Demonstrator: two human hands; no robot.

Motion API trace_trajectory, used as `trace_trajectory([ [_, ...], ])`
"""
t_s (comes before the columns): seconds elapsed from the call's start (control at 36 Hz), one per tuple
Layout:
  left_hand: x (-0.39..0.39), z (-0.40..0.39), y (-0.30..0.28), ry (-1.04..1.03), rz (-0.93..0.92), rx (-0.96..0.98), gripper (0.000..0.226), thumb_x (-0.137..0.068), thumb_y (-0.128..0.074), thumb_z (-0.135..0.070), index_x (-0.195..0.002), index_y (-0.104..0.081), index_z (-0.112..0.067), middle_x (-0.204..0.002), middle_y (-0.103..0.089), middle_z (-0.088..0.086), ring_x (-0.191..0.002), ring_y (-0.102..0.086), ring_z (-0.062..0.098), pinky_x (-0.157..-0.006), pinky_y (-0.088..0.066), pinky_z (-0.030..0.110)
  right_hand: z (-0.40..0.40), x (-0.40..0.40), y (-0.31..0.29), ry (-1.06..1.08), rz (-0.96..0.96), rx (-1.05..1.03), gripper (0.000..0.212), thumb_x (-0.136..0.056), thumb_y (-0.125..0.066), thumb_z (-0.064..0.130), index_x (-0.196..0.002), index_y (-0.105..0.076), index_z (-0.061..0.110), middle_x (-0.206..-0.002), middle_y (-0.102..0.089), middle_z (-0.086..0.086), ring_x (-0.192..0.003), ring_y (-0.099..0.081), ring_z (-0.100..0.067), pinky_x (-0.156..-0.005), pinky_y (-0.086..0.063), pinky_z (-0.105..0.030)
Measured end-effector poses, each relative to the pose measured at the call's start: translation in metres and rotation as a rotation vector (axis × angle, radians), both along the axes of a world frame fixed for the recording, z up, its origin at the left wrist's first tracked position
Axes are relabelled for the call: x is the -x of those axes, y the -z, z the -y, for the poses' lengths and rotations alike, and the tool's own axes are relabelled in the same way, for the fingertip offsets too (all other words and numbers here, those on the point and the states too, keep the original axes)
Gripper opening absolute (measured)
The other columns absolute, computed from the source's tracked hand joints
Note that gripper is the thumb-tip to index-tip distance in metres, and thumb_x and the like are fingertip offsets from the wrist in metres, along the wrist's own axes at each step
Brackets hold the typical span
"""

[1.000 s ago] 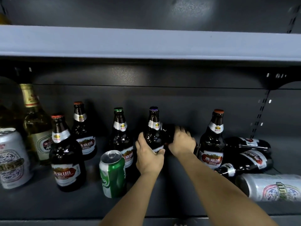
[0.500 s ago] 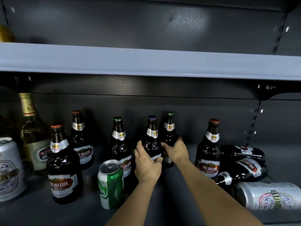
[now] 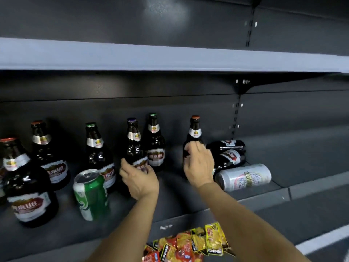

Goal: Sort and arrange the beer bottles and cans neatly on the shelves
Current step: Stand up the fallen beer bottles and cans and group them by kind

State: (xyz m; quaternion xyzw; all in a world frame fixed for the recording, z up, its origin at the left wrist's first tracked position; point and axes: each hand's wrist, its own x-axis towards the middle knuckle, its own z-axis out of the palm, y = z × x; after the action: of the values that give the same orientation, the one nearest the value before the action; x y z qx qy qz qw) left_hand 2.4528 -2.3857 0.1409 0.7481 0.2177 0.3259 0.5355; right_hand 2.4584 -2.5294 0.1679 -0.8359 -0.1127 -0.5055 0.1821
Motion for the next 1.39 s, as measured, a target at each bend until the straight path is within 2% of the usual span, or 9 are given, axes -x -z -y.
trace_trajectory([
  [0.25, 0.041, 0.091, 0.013, 0.11, 0.065, -0.279, 0.03, -0.086, -0.064, -0.013, -0.115, -0.055, -0.011, -0.114, -0.053, 0.011, -0.108, -0.051, 0.032, -0.077, -0.047, 0.046, 0.125, 0.023, 0.004, 0.112, -0.573, -0.08, 0.054, -0.075, -0.03, 0.042, -0.118, -0.052, 0.017, -0.12, -0.058, -0.004, -0.116, -0.046, -0.027, -0.097, -0.027, -0.039],
  [0.33, 0.045, 0.116, 0.015, 0.166, -0.009, -0.319, 0.027, -0.089, -0.062, -0.019, -0.115, -0.057, -0.014, -0.118, -0.052, 0.008, -0.112, -0.049, 0.029, -0.08, -0.047, 0.044, 0.154, 0.028, 0.012, 0.11, -0.776, 0.124, 0.089, -0.071, -0.017, 0.08, -0.139, -0.039, 0.026, -0.139, -0.046, 0.001, -0.131, -0.036, -0.024, -0.111, -0.016, -0.043],
  [0.42, 0.053, 0.134, 0.017, 0.198, -0.067, -0.332, 0.023, -0.094, -0.058, -0.025, -0.115, -0.057, -0.016, -0.118, -0.05, 0.006, -0.109, -0.052, 0.028, -0.069, -0.043, 0.037, 0.168, 0.031, 0.023, 0.089, -0.888, 0.383, 0.091, -0.08, -0.045, 0.076, -0.151, -0.019, 0.025, -0.15, -0.033, 0.0, -0.141, -0.024, -0.025, -0.117, -0.004, -0.05],
  [0.58, 0.066, 0.147, 0.023, 0.269, -0.092, -0.343, 0.019, -0.095, -0.057, -0.027, -0.113, -0.057, -0.018, -0.117, -0.054, 0.0, -0.099, -0.059, 0.02, -0.069, -0.048, 0.033, 0.175, 0.04, 0.028, 0.152, -0.714, 0.58, 0.079, -0.086, -0.063, 0.04, -0.151, -0.02, 0.024, -0.147, -0.034, 0.001, -0.135, -0.03, -0.024, -0.115, -0.018, -0.044],
  [0.75, 0.074, 0.148, 0.025, 0.359, -0.13, -0.472, 0.034, -0.086, -0.061, -0.011, -0.117, -0.053, -0.022, -0.113, -0.057, -0.007, -0.095, -0.061, 0.016, -0.076, -0.054, 0.035, 0.162, 0.045, 0.014, 0.073, -0.558, 0.249, 0.074, -0.081, -0.062, 0.056, -0.142, -0.035, 0.024, -0.138, -0.046, 0.003, -0.127, -0.038, -0.023, -0.102, -0.028, -0.039],
  [0.97, 0.066, 0.143, 0.009, 0.524, -0.101, -0.239, 0.085, -0.064, -0.083, -0.042, -0.136, -0.039, -0.03, -0.129, -0.058, -0.003, -0.115, -0.057, 0.019, -0.091, -0.052, 0.039, 0.101, 0.049, -0.014, -0.2, -0.512, -0.183, 0.056, -0.073, -0.071, 0.056, -0.113, -0.053, 0.021, -0.107, -0.061, 0.003, -0.103, -0.049, -0.021, -0.077, -0.04, -0.034],
  [1.17, 0.055, 0.093, -0.004, 0.247, -0.14, -0.176, 0.046, -0.075, -0.073, -0.043, -0.109, -0.046, -0.026, -0.105, -0.067, 0.003, -0.098, -0.064, 0.031, -0.078, -0.052, 0.037, 0.05, 0.041, -0.015, -0.422, -0.656, -0.271, 0.058, -0.078, -0.063, 0.063, -0.122, -0.054, 0.026, -0.109, -0.065, 0.006, -0.101, -0.06, -0.016, -0.084, -0.05, -0.037],
  [1.28, 0.05, 0.057, -0.002, 0.11, -0.109, -0.251, 0.058, -0.069, -0.078, -0.053, -0.105, -0.045, -0.021, -0.106, -0.065, 0.002, -0.095, -0.064, 0.029, -0.069, -0.044, 0.032, 0.069, 0.034, -0.02, -0.231, -0.457, -0.333, 0.032, -0.094, -0.052, 0.043, -0.114, -0.055, 0.019, -0.102, -0.064, 0.003, -0.096, -0.061, -0.021, -0.077, -0.045, -0.034],
  [1.39, 0.041, 0.031, -0.004, -0.009, -0.076, -0.188, 0.061, -0.07, -0.078, -0.052, -0.109, -0.045, -0.019, -0.111, -0.062, 0.004, -0.098, -0.062, 0.032, -0.075, -0.049, 0.038, 0.111, 0.019, -0.012, 0.052, -0.526, 0.05, 0.04, -0.086, -0.057, 0.02, -0.124, -0.049, 0.014, -0.116, -0.057, -0.004, -0.111, -0.052, -0.026, -0.084, -0.042, -0.035],
])
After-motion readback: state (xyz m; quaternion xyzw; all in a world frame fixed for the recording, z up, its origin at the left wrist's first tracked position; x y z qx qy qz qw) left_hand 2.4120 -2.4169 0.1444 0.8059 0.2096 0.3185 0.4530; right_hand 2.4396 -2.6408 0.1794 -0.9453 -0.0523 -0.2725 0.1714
